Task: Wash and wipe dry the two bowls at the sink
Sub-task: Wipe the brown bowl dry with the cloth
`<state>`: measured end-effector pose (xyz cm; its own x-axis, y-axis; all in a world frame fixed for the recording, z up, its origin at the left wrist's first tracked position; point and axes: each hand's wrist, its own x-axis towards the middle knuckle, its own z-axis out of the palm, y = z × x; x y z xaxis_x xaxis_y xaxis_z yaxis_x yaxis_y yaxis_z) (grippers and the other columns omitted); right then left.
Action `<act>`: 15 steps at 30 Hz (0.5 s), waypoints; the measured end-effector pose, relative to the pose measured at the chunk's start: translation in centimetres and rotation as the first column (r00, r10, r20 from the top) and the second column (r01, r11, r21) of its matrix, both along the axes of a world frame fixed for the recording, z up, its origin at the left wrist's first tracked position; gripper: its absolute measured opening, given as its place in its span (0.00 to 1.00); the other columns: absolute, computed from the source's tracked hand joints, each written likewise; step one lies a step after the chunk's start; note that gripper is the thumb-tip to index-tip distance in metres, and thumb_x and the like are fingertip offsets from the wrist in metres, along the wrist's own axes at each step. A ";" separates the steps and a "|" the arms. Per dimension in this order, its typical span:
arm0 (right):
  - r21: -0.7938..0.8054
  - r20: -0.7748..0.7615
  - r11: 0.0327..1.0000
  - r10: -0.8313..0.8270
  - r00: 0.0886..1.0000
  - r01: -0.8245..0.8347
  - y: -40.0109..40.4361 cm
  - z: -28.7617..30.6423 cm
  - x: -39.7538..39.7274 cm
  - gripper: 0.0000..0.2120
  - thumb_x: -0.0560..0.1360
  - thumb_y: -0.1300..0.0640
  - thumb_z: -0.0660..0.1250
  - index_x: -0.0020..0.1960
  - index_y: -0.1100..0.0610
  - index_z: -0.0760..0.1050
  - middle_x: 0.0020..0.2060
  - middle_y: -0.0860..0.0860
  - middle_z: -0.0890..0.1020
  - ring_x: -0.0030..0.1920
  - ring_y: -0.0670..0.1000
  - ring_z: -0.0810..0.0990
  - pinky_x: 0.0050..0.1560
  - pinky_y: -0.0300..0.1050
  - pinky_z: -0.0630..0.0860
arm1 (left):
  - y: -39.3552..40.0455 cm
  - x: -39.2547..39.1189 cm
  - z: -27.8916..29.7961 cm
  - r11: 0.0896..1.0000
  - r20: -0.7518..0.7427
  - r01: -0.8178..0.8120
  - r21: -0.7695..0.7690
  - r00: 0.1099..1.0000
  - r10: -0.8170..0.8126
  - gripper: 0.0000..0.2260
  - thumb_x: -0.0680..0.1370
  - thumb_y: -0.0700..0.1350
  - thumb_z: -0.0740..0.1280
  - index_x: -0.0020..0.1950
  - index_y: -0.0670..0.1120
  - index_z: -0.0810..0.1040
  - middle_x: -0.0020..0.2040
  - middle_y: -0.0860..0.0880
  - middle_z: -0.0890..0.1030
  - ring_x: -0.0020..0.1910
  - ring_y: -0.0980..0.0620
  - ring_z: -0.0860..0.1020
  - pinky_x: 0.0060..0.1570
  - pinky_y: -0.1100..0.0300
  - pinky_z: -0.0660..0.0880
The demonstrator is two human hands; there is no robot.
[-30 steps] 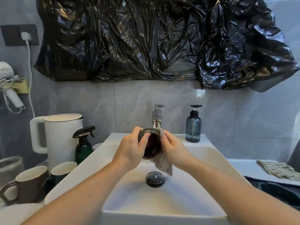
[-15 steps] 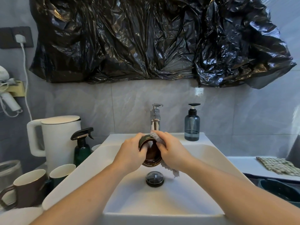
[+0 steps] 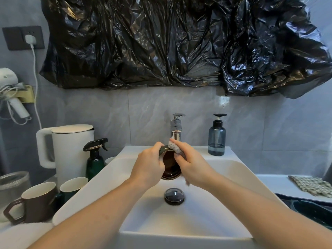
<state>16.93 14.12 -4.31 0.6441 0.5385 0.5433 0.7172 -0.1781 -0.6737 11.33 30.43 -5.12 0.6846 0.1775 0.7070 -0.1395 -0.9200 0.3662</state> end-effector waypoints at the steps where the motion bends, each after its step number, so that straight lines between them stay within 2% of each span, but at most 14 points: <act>1: 0.006 0.021 1.000 0.004 1.000 -0.004 0.1 0.0 0.0 0.22 0.85 0.60 0.59 0.77 0.49 0.67 0.68 0.46 0.75 0.68 0.44 0.73 0.69 0.39 0.70 | -0.1 -0.1 0.1 1.000 0.000 0.002 0.005 1.000 -0.002 0.09 0.81 0.38 0.65 0.58 0.49 0.78 0.48 0.45 0.85 0.47 0.39 0.79 0.43 0.49 0.72; 4: -0.030 -0.038 1.000 -0.011 0.999 0.009 0.2 -0.4 0.2 0.17 0.85 0.58 0.59 0.72 0.46 0.72 0.62 0.47 0.80 0.63 0.46 0.77 0.66 0.43 0.73 | 0.5 -0.3 0.3 1.000 0.023 -0.021 -0.006 1.000 0.021 0.10 0.80 0.37 0.65 0.57 0.50 0.78 0.47 0.46 0.85 0.47 0.38 0.80 0.45 0.47 0.75; 7: -0.128 -0.089 0.990 -0.066 0.994 0.054 -0.2 -0.6 0.3 0.14 0.86 0.51 0.58 0.69 0.49 0.73 0.60 0.49 0.82 0.61 0.50 0.79 0.64 0.47 0.74 | 0.7 -0.5 0.5 0.998 0.059 -0.051 -0.043 0.997 0.053 0.11 0.80 0.36 0.65 0.57 0.49 0.79 0.47 0.45 0.86 0.47 0.37 0.80 0.46 0.46 0.76; 9: -0.054 -0.043 0.998 -0.023 0.999 0.020 -0.1 -0.3 0.1 0.15 0.85 0.56 0.58 0.71 0.50 0.72 0.61 0.49 0.81 0.62 0.50 0.78 0.66 0.46 0.73 | 0.2 -0.5 0.6 0.999 0.048 -0.034 -0.036 0.998 0.036 0.11 0.80 0.36 0.65 0.57 0.49 0.79 0.47 0.45 0.86 0.47 0.36 0.80 0.45 0.45 0.75; 11: -0.012 0.049 1.000 -0.006 0.999 0.006 0.1 -0.2 -0.2 0.20 0.84 0.60 0.58 0.75 0.50 0.69 0.66 0.48 0.77 0.66 0.47 0.75 0.69 0.44 0.71 | -0.2 -0.5 0.5 1.000 0.031 -0.011 -0.003 0.999 0.011 0.10 0.79 0.37 0.65 0.57 0.49 0.78 0.47 0.44 0.85 0.46 0.36 0.79 0.44 0.45 0.75; 13: -0.039 0.129 0.999 -0.016 0.991 0.022 0.3 -0.1 -0.2 0.22 0.84 0.60 0.59 0.77 0.48 0.66 0.67 0.45 0.74 0.66 0.45 0.73 0.68 0.40 0.70 | -0.2 -0.4 0.4 1.000 0.028 -0.009 0.010 1.000 0.009 0.10 0.79 0.37 0.65 0.57 0.49 0.78 0.47 0.44 0.85 0.46 0.37 0.79 0.44 0.46 0.75; 15: -0.050 0.103 0.998 -0.025 0.994 0.030 0.2 -0.2 -0.1 0.20 0.84 0.60 0.59 0.73 0.45 0.69 0.61 0.44 0.77 0.59 0.44 0.77 0.57 0.33 0.74 | -0.1 -0.4 0.3 1.000 0.032 -0.013 0.001 0.999 0.013 0.10 0.79 0.37 0.65 0.57 0.49 0.78 0.47 0.45 0.85 0.46 0.38 0.80 0.44 0.47 0.74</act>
